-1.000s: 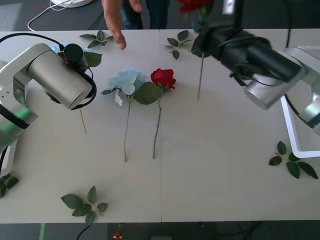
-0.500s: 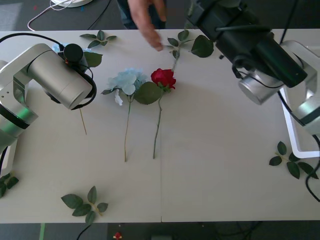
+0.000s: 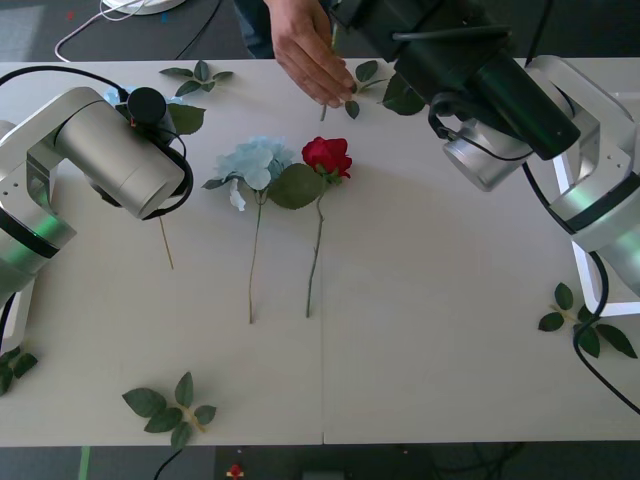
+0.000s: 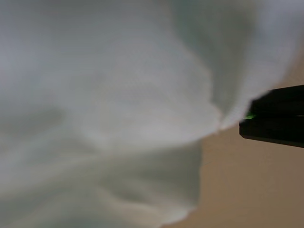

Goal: Place the red flowers into the right box and the blue flowers into the left box. If a person shows an open palm, hand one flower to the person first, then continue sorting.

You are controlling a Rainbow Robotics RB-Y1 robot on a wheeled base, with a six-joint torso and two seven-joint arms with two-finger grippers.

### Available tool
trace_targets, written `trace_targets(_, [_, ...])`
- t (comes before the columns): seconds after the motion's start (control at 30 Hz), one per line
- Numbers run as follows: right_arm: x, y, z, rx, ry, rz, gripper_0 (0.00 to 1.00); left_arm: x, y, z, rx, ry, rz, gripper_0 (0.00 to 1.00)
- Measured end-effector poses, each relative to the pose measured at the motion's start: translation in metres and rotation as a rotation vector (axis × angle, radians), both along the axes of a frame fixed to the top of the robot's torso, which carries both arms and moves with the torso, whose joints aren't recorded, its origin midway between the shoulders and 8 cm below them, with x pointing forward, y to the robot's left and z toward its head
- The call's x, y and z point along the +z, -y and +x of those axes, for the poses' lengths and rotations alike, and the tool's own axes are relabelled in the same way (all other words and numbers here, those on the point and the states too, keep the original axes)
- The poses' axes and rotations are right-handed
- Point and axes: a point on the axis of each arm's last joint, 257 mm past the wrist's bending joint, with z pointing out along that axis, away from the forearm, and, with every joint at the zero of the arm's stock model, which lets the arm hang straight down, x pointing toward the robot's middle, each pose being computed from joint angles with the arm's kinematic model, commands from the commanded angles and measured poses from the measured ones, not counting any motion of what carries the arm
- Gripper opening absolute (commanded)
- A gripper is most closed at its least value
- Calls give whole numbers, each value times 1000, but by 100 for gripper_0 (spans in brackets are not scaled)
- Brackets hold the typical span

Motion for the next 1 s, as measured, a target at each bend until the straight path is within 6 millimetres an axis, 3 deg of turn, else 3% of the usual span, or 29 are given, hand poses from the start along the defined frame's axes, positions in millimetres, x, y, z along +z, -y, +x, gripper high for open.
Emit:
trace_targets(0.13, [1,-3,4,-4,-1,1,3,0,0,0,0,0,0,0])
trace_targets(0.2, [1,-3,6,-6,-2,1,91,0,0,0,0,0,0,0])
trace_targets(0.23, [1,-3,6,-7,-2,1,100,0,0,0,0,0,0,0])
trace_targets(0.8, [-2,-2,9,-3,-33,13,100,0,0,0,0,0,0,0])
trace_targets(1.0, [-32,5,26,-48,-133,-48,100,0,0,0,0,0,0,0])
